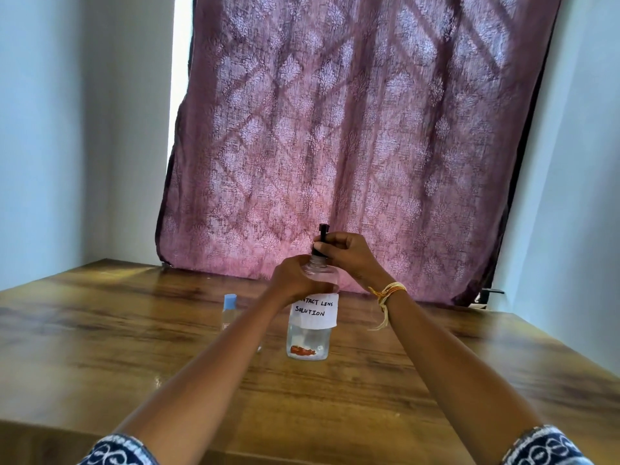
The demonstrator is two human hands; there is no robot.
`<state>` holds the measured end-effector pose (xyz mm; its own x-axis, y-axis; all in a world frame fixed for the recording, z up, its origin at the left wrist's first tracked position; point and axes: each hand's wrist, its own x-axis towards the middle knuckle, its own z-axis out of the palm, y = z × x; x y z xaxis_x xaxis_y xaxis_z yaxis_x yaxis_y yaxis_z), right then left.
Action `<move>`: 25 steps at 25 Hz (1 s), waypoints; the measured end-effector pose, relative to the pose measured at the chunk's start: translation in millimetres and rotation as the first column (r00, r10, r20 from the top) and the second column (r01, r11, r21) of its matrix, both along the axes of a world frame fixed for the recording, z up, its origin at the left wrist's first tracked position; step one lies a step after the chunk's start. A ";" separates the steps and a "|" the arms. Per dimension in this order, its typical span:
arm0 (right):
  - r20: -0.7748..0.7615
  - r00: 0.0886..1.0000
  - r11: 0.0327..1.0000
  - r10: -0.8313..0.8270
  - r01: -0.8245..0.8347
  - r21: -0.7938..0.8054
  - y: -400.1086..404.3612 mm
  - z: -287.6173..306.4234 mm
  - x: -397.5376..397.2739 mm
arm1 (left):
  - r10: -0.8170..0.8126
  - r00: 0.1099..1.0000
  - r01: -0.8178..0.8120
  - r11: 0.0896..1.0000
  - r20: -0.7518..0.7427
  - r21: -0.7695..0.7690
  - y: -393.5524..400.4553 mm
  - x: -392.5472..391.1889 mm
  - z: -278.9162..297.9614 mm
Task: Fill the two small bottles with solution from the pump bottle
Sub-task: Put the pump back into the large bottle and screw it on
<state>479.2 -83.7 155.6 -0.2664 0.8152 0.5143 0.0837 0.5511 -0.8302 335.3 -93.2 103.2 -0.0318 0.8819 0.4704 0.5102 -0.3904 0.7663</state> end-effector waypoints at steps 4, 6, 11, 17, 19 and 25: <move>-0.057 0.998 1.000 0.020 -0.020 -0.002 -11.0 -8.2 14.0 | -0.033 0.994 0.025 0.997 0.109 0.073 -21.4 15.1 -20.6; -0.080 0.996 0.999 0.036 -0.035 0.006 -15.0 -10.6 14.5 | -0.048 0.982 0.032 0.995 0.183 0.093 -25.0 18.1 -26.6; -0.138 0.981 0.991 0.133 -0.136 -0.015 -18.8 -14.0 15.7 | -0.245 0.885 0.213 0.969 0.396 0.123 -22.4 20.0 -38.8; -0.115 0.935 0.936 0.336 -0.345 -0.069 -13.5 -6.6 22.0 | -0.328 0.810 0.282 0.945 0.486 0.167 -20.5 21.6 -57.7; -0.077 0.914 0.909 0.399 -0.405 -0.096 -10.7 -4.8 27.4 | -0.344 0.810 0.285 0.939 0.475 0.193 -17.9 22.1 -59.7; -0.044 0.974 0.974 0.223 -0.224 -0.023 -7.1 -4.2 26.8 | -0.327 0.834 0.259 0.943 0.445 0.209 -16.9 20.3 -61.0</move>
<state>506.1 -90.8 151.5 -0.4226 0.7516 0.5064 -0.0729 0.5287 -0.8457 355.6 -110.1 42.2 -0.0279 0.8144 0.5796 -0.0497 -0.5803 0.8129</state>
